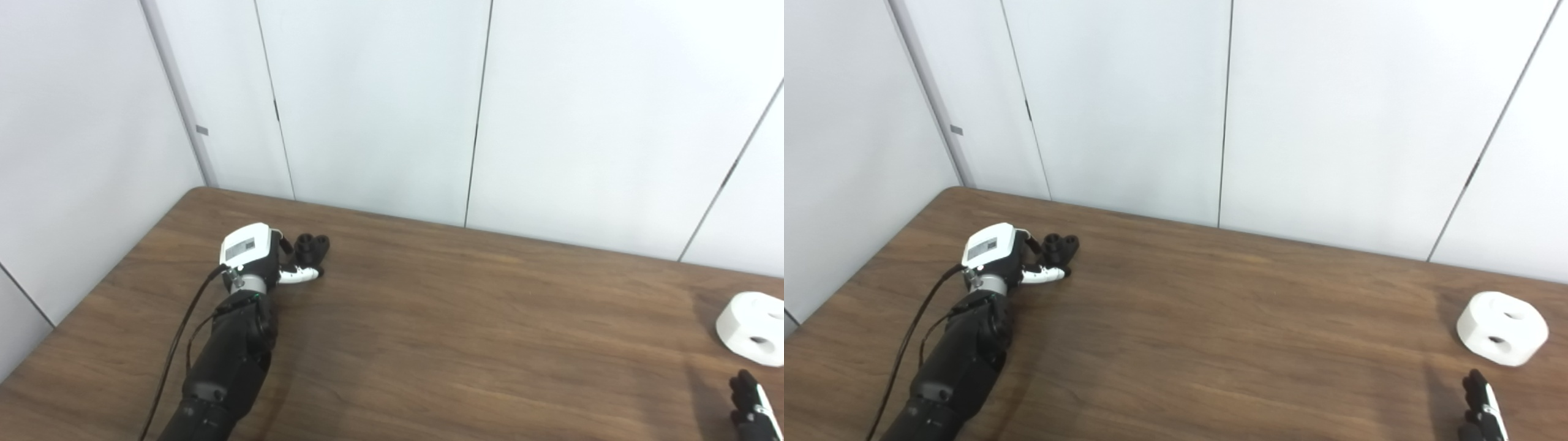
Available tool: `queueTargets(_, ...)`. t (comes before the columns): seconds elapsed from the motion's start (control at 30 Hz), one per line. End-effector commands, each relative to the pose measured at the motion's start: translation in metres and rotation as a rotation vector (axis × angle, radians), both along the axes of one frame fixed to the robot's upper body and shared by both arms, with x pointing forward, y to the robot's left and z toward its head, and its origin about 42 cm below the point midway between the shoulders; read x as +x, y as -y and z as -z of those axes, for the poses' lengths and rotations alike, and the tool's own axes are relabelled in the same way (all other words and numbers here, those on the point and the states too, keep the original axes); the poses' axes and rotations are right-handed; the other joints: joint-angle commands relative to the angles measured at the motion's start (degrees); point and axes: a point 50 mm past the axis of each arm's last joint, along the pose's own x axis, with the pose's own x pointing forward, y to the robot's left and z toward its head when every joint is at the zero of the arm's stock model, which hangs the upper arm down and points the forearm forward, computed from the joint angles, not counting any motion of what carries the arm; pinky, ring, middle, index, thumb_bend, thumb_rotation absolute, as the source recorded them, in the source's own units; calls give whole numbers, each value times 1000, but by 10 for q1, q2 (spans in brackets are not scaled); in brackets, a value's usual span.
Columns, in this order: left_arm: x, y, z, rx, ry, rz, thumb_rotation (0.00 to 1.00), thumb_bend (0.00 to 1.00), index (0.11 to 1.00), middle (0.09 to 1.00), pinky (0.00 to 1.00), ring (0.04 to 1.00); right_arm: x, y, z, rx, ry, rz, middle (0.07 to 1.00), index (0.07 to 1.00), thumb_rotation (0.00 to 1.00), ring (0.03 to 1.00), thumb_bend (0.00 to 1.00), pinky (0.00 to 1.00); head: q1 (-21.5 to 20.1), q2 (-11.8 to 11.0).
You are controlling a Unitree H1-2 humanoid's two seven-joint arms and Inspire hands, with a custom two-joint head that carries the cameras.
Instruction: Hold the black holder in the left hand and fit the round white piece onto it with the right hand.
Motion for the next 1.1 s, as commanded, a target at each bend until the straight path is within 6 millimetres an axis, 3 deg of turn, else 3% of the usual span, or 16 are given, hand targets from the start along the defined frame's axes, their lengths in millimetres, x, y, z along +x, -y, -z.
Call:
queueTargets(0.0, 0, -10, -10, 37, 12, -16, 349, 868, 624, 870, 972, 942, -10, -1, 18, 23, -70, 12, 991, 1000, 1000, 1000, 562, 1000, 1, 0)
queueTargets(0.63, 11, -9, -6, -11, 5, 7, 313, 840, 537, 829, 980, 916, -8, 0, 18, 24, -62, 26, 971, 1000, 1000, 1000, 568, 1000, -6, -1)
queueTargets(0.8, 9, -6, -5, -51, 20, 15, 218, 847, 522, 831, 995, 917, -8, 0, 18, 51, -63, 24, 970, 1000, 1000, 1000, 595, 1000, -6, -1)
queueTargets(0.83, 9, -5, -5, -53, 20, 22, 148, 689, 505, 831, 998, 919, -9, 0, 17, 53, -64, 25, 970, 1000, 1000, 1000, 597, 1000, -9, -1)
queueTargets(0.87, 9, -5, -4, -53, 20, 27, 101, 592, 494, 819, 999, 910, -9, 0, 17, 54, -65, 26, 966, 1000, 1000, 1000, 598, 1000, -10, -1)
queueTargets(1.07, 7, -6, -1, -49, 30, 56, 53, 524, 484, 771, 972, 873, -11, -3, 15, 46, -79, 39, 961, 1000, 1000, 1000, 624, 1000, -15, -2)
